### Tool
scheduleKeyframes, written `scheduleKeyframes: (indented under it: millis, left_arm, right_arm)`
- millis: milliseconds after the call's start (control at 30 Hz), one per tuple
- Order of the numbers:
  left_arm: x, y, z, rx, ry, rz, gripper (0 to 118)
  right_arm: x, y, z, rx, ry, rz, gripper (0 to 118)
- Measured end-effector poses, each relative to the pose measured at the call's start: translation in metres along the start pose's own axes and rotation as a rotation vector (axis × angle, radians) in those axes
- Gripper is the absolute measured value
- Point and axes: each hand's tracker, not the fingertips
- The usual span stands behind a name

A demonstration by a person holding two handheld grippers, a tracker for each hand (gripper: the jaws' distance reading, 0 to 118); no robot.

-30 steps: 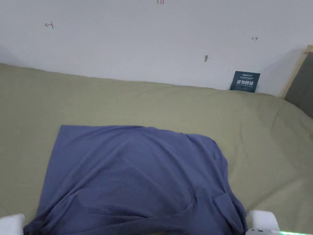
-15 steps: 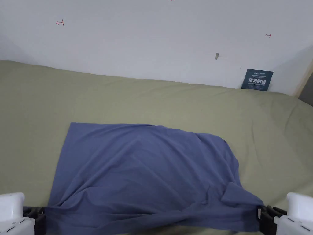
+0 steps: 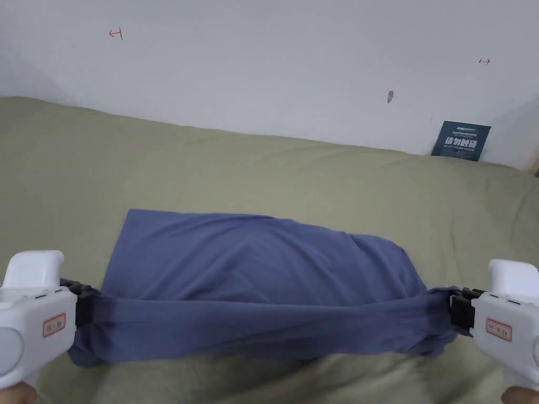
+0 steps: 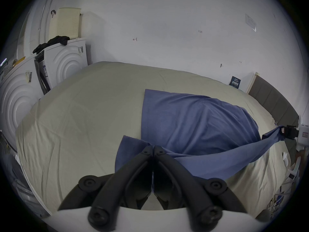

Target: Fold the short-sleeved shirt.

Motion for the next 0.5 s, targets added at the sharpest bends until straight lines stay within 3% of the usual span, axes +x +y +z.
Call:
scheduleKeyframes:
  millis: [467,500]
  left_arm:
    - [0.022,0.036,-0.079,-0.086,0.077,-0.185,0]
    - [0.024,0.036,-0.081,-0.089,0.091,-0.212,5]
  right_arm:
    - [-0.009,0.013,-0.1,-0.128,-0.026,0.11,5]
    - [-0.009,0.012,-0.1,-0.128,-0.013,0.115,6]
